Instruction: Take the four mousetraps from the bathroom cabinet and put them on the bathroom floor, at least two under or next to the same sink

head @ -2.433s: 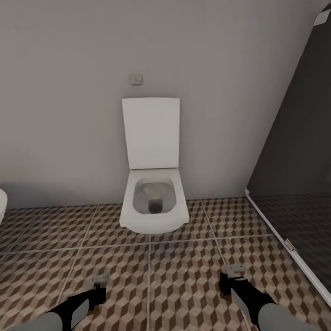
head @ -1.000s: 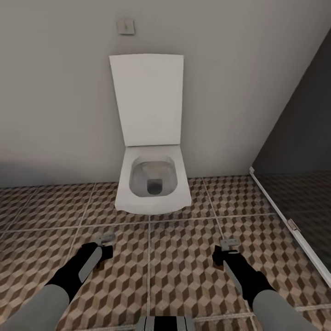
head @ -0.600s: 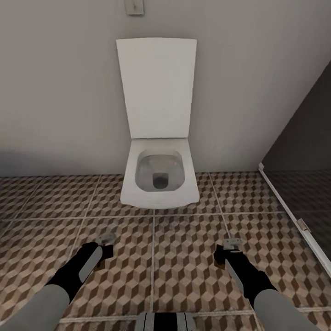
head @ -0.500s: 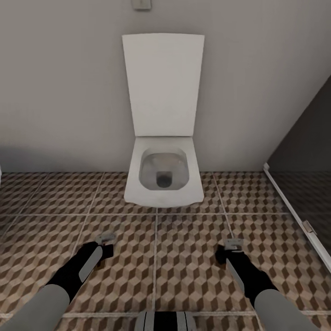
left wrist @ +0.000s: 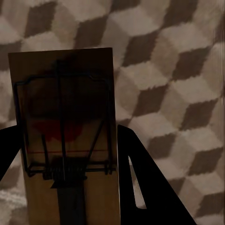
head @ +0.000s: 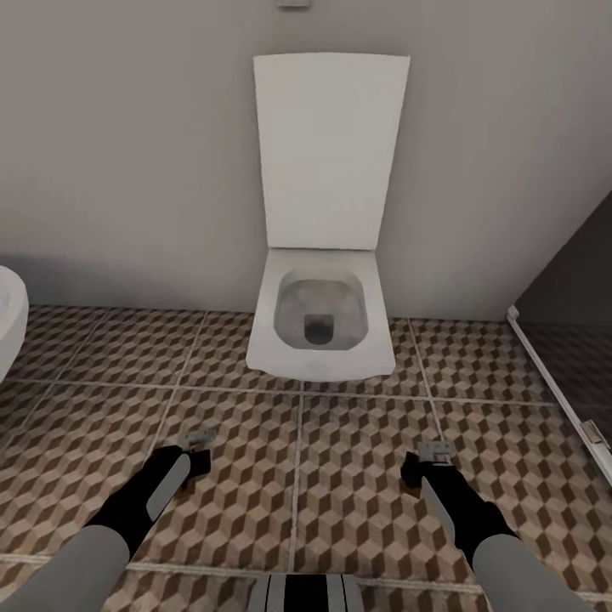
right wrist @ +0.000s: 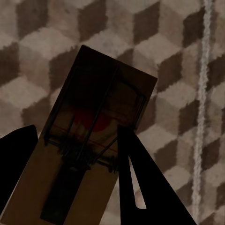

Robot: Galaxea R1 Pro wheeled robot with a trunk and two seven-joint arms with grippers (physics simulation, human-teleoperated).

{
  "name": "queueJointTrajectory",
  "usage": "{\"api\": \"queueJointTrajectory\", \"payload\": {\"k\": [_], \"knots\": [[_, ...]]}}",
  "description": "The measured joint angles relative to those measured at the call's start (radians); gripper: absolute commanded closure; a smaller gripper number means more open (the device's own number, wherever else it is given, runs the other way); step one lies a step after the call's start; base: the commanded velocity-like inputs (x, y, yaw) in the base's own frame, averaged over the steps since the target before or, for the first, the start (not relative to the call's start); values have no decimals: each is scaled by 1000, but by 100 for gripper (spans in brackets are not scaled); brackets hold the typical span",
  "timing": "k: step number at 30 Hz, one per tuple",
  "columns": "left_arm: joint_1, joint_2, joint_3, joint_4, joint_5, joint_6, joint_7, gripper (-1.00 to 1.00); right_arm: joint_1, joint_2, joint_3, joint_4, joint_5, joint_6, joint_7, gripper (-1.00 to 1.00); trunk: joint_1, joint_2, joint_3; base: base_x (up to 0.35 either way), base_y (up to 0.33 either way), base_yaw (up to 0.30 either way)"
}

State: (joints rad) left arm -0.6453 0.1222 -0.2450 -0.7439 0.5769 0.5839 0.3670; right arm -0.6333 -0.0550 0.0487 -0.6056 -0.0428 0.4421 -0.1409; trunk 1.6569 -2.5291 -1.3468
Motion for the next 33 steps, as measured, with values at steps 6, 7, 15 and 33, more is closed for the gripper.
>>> {"api": "queueJointTrajectory", "payload": {"k": [6,7,15,33], "knots": [[0,0,-5,-56,0,1,-1,100,0,-2,0,0,0,-1,0,100,-1,0,0,188,0,2],[0,0,-5,-59,0,1,-1,100,0,-2,0,0,0,-1,0,100,-1,0,0,312,0,0],[0,0,-5,-65,0,1,-1,100,0,-2,0,-12,1,-2,-1,100,0,0,0,186,0,-14],[0,1,-3,-65,0,1,1,100,1,2,-58,-14,8,-1,-38,100,0,0,0,5,0,-138]]}}
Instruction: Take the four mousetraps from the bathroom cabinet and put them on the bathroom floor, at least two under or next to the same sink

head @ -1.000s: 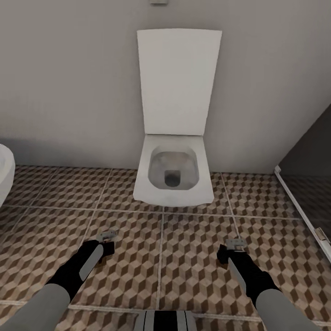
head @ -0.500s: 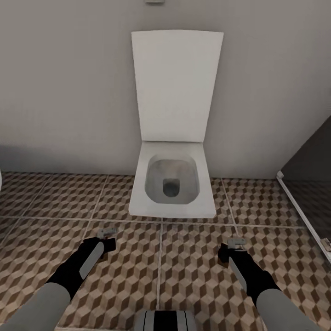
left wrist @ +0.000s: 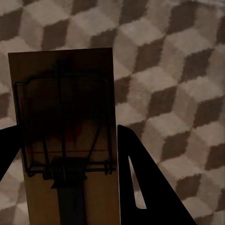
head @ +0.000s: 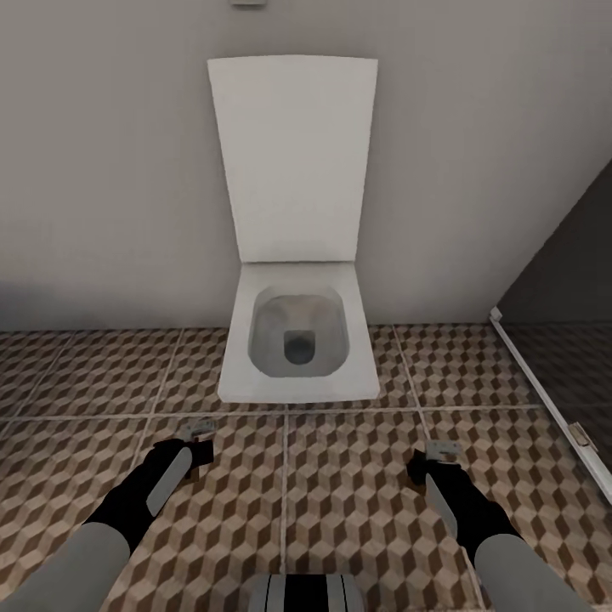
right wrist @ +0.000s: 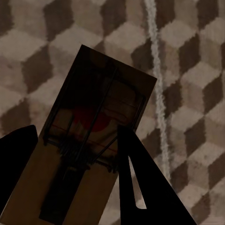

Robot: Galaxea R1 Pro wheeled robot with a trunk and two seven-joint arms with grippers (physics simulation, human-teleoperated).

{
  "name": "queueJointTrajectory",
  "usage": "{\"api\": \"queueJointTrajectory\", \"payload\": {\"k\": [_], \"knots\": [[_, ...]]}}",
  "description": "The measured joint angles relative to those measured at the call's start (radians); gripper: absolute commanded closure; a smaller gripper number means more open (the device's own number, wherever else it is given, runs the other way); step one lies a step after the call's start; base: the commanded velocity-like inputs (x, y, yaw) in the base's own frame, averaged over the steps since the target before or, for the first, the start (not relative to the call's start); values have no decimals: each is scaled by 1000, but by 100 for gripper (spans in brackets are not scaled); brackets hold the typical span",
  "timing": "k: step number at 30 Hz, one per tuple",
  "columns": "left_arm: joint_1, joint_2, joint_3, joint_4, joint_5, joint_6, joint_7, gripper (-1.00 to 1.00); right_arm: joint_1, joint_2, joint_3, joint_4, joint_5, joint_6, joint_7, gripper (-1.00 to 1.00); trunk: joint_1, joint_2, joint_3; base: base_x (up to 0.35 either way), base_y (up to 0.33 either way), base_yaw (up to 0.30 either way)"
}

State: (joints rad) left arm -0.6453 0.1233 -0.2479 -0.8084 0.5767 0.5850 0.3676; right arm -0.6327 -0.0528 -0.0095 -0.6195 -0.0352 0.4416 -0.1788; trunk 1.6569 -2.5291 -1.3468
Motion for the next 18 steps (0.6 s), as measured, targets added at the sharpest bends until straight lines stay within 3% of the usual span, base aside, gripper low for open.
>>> {"api": "queueJointTrajectory", "payload": {"k": [18], "knots": [[0,-1,0,0,0,0,0,100,1,-1,4,-32,5,2,0,100,0,0,0,0,0,-1]]}}
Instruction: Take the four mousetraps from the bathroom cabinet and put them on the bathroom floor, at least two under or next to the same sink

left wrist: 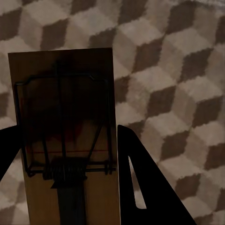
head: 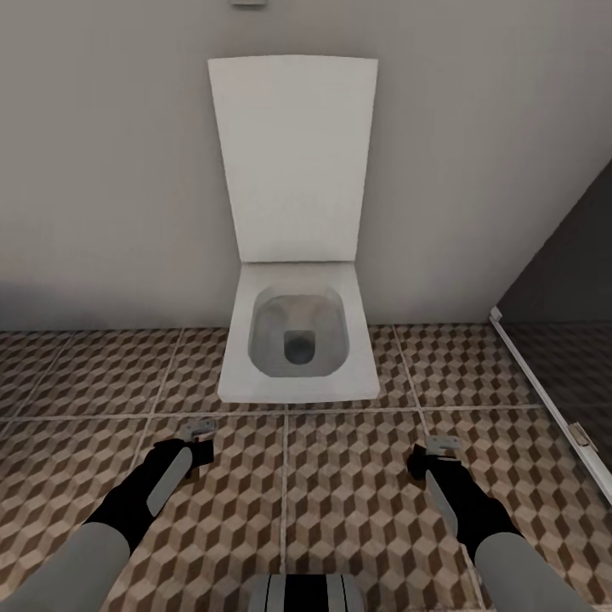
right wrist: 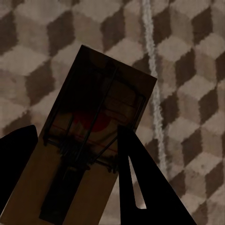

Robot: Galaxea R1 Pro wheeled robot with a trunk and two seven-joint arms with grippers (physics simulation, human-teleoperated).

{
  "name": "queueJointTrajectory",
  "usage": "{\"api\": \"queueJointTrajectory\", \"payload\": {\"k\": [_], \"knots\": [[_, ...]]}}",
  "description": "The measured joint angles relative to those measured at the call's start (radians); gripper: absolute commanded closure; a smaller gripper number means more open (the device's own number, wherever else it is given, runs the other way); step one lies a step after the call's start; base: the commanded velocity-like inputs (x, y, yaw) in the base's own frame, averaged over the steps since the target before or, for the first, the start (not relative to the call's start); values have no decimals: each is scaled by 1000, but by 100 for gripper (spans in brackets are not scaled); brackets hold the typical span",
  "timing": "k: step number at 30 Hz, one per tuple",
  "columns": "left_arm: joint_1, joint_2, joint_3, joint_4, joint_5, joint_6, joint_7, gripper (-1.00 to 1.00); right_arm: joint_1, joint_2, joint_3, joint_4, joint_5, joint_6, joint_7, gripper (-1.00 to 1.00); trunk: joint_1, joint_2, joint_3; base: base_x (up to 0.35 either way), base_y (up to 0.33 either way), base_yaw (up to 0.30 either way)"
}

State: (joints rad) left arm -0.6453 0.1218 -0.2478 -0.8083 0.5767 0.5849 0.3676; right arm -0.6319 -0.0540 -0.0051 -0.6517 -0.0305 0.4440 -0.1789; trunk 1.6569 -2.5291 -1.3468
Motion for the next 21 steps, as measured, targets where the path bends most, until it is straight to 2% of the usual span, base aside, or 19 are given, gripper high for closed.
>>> {"api": "queueJointTrajectory", "payload": {"k": [21], "knots": [[0,2,0,0,0,0,0,100,0,-3,-1,0,0,0,0,100,10,-5,-81,0,0,0]]}}
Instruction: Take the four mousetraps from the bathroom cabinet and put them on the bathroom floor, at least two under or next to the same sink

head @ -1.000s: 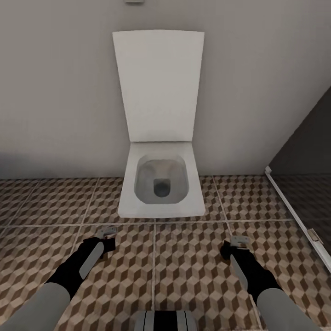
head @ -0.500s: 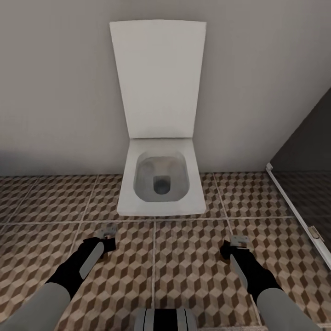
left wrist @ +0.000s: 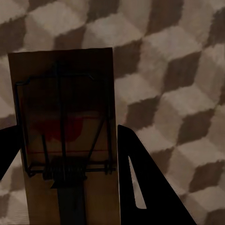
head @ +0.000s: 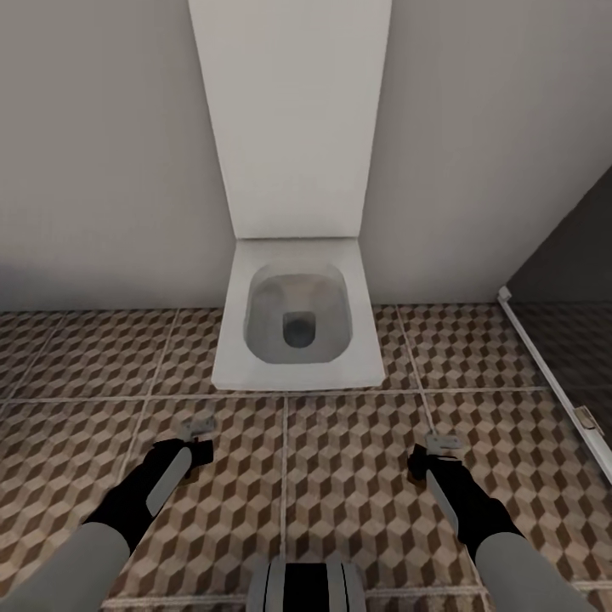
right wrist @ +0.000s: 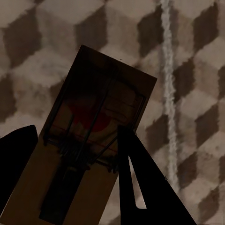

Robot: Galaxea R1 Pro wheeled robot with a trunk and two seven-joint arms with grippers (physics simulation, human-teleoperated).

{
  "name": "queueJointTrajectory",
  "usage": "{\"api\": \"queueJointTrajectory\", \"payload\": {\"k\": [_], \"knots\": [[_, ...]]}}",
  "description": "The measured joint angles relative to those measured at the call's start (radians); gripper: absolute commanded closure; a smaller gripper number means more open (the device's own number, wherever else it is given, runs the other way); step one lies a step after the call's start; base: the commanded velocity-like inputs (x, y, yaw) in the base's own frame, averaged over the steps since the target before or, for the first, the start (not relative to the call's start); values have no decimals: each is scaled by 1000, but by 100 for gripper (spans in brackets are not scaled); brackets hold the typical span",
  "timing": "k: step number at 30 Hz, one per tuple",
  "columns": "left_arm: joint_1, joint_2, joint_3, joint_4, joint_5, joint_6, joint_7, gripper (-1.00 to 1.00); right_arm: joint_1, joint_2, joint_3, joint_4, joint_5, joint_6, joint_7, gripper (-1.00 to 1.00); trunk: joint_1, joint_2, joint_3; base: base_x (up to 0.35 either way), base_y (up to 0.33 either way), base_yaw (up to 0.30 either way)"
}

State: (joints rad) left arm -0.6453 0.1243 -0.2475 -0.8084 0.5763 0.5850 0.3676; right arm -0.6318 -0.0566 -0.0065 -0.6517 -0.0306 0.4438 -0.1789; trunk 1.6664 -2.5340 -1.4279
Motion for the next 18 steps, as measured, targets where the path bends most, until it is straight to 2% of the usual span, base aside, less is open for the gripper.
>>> {"api": "queueJointTrajectory", "payload": {"k": [7,18], "knots": [[0,1,1,0,0,0,0,100,0,0,0,0,0,0,0,100,3,-2,-27,0,0,0],[0,4,7,0,1,0,0,100,0,0,0,0,0,-1,0,100,3,-2,-27,21,0,0]]}}
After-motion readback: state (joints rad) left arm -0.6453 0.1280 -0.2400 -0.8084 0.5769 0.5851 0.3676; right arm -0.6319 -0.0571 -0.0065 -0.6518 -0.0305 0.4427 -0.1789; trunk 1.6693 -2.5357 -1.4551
